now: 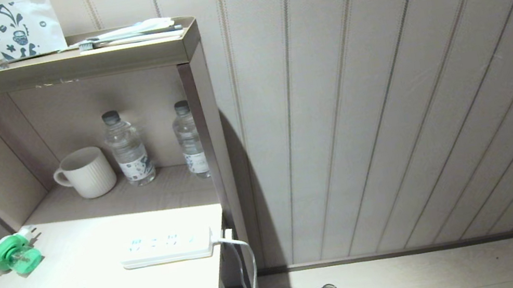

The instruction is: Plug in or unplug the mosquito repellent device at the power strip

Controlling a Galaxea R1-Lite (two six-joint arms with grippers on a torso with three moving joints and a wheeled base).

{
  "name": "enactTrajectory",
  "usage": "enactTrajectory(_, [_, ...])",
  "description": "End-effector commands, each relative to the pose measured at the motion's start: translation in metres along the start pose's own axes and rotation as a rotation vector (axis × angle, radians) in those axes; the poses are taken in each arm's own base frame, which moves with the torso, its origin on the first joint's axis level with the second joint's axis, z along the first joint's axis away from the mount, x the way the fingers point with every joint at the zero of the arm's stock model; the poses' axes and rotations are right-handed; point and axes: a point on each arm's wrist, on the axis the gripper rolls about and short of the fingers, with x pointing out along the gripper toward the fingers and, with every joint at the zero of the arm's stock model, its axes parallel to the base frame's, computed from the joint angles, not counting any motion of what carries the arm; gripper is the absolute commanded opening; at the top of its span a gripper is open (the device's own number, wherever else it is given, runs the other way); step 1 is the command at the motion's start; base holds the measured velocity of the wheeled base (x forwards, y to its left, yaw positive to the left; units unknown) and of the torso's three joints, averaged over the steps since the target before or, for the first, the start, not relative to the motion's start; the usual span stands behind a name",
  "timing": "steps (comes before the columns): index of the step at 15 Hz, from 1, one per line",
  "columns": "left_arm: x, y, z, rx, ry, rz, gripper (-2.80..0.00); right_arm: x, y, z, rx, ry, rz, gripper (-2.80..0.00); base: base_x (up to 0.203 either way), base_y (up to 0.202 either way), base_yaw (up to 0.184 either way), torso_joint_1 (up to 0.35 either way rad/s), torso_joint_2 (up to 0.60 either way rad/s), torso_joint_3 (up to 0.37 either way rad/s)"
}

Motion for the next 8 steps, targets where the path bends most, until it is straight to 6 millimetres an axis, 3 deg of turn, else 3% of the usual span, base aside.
enactTrajectory(1, [0.0003, 0.0000, 0.0001, -0.001, 0.002, 0.000, -2.80, 0.0002, -0.0001, -0.0011, 0.037, 0.010, -0.011, -2.80, 0.000, 0.000, 0.000, 0.000, 0.00, 0.000])
enactTrajectory(8, [0.0001, 0.0000, 0.0001, 0.001, 0.001, 0.000, -2.80, 0.0002, -0.0001, -0.0009, 0.038, 0.008, -0.011, -2.80, 0.000, 0.000, 0.000, 0.000, 0.00, 0.000])
